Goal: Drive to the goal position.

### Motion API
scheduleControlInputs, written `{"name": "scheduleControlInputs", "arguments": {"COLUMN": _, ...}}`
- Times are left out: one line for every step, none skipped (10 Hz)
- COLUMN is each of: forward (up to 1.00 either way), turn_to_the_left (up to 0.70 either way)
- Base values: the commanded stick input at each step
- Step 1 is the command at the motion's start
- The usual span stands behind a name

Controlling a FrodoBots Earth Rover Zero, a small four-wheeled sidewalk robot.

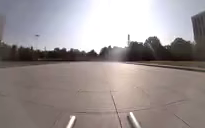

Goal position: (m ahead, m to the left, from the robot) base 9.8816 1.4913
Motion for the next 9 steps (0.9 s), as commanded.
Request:
{"name": "scheduleControlInputs", "arguments": {"forward": 0.70, "turn_to_the_left": 0.00}}
{"name": "scheduleControlInputs", "arguments": {"forward": 0.70, "turn_to_the_left": 0.00}}
{"name": "scheduleControlInputs", "arguments": {"forward": 0.70, "turn_to_the_left": 0.00}}
{"name": "scheduleControlInputs", "arguments": {"forward": 0.70, "turn_to_the_left": 0.00}}
{"name": "scheduleControlInputs", "arguments": {"forward": 0.70, "turn_to_the_left": 0.00}}
{"name": "scheduleControlInputs", "arguments": {"forward": 0.70, "turn_to_the_left": 0.00}}
{"name": "scheduleControlInputs", "arguments": {"forward": 0.70, "turn_to_the_left": 0.00}}
{"name": "scheduleControlInputs", "arguments": {"forward": 0.70, "turn_to_the_left": 0.00}}
{"name": "scheduleControlInputs", "arguments": {"forward": 0.70, "turn_to_the_left": 0.00}}
